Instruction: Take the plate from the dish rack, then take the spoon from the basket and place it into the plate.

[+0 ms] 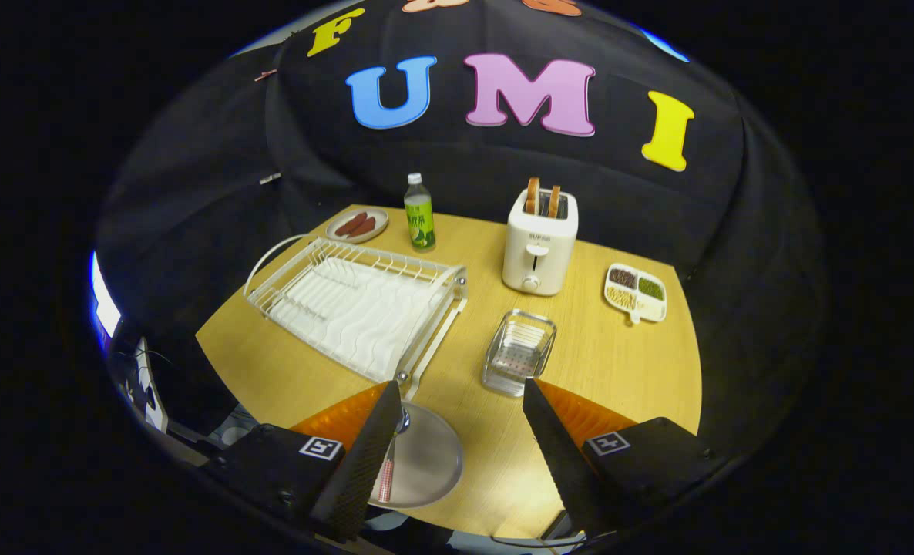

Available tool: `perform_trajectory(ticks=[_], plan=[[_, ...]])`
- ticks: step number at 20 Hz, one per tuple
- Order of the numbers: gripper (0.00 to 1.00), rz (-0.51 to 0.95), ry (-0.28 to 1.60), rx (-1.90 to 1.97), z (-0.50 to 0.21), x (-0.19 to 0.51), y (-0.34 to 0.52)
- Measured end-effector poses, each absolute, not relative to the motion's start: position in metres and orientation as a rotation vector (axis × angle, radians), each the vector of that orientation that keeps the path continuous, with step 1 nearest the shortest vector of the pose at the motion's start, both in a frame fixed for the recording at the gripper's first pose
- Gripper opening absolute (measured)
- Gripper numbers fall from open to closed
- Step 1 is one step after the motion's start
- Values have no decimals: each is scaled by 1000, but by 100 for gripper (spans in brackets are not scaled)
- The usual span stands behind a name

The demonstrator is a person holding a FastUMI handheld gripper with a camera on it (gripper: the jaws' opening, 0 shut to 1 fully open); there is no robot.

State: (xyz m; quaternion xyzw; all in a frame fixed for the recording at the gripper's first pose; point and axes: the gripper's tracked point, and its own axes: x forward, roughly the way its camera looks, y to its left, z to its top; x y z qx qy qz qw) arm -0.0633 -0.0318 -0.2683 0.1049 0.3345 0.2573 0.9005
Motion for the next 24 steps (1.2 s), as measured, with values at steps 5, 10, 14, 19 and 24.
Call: perform_trajectory(ticks=[5, 10, 14, 19, 24], plan=[[98, 451, 490, 218, -192, -21, -67], [99, 376, 298, 98, -121, 4, -112], [98, 331, 156, 80, -66, 5, -133], [98, 300, 66, 90, -43, 4, -142], [98, 294, 66, 125, -46, -2, -148]])
